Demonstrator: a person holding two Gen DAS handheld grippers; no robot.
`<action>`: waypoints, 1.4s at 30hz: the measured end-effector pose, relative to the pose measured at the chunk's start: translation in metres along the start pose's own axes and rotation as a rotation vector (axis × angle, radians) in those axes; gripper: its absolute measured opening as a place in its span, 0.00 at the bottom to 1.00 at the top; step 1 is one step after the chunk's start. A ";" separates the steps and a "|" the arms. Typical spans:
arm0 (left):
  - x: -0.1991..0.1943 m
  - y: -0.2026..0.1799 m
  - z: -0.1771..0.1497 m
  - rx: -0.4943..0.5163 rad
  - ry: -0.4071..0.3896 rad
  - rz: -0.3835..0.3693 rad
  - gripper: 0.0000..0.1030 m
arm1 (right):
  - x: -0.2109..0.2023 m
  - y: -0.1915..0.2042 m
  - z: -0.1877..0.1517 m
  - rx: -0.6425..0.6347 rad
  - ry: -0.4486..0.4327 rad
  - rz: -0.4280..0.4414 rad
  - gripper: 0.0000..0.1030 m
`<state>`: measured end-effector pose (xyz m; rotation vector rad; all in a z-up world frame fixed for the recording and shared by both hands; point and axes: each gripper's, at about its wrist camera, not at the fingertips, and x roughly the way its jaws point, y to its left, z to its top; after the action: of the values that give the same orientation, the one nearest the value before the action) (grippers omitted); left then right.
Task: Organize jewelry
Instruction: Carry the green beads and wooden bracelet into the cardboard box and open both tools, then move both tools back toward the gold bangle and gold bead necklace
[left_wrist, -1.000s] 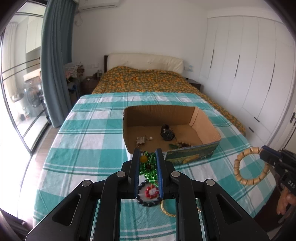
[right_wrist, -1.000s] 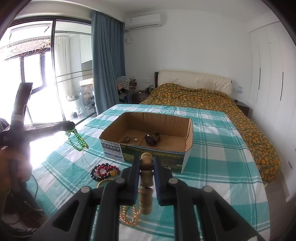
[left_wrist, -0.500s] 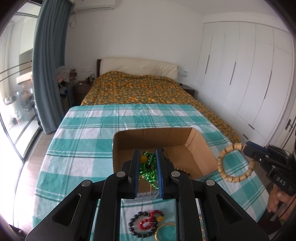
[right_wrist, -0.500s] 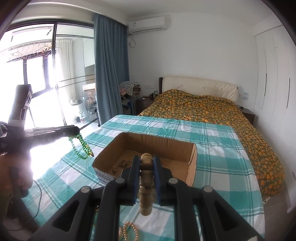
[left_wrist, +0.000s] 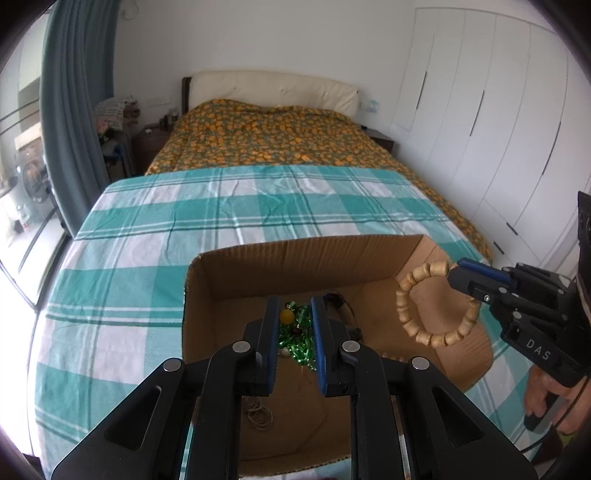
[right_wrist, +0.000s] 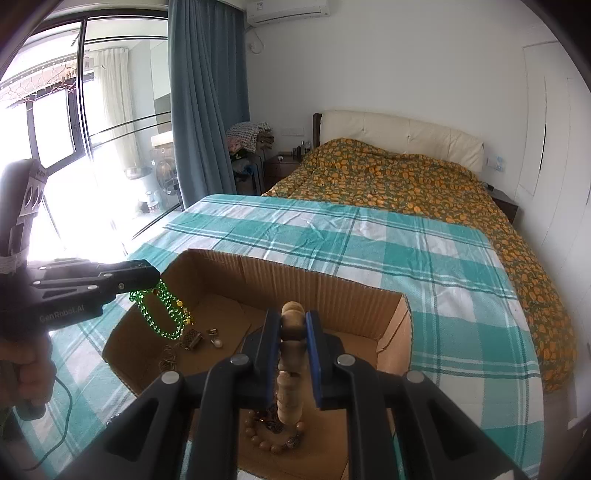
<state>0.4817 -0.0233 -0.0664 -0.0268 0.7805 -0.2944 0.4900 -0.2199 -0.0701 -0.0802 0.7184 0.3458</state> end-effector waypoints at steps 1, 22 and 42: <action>0.007 -0.001 -0.001 0.003 0.014 0.012 0.20 | 0.005 -0.003 -0.001 0.004 0.007 -0.016 0.15; -0.109 0.018 -0.107 -0.047 -0.037 0.152 0.90 | -0.128 0.004 -0.092 0.052 -0.084 -0.080 0.53; -0.113 -0.027 -0.256 -0.101 0.061 0.162 0.93 | -0.157 0.061 -0.255 0.083 0.009 -0.080 0.54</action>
<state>0.2206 0.0026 -0.1670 -0.0497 0.8525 -0.1024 0.1995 -0.2554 -0.1561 -0.0316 0.7360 0.2392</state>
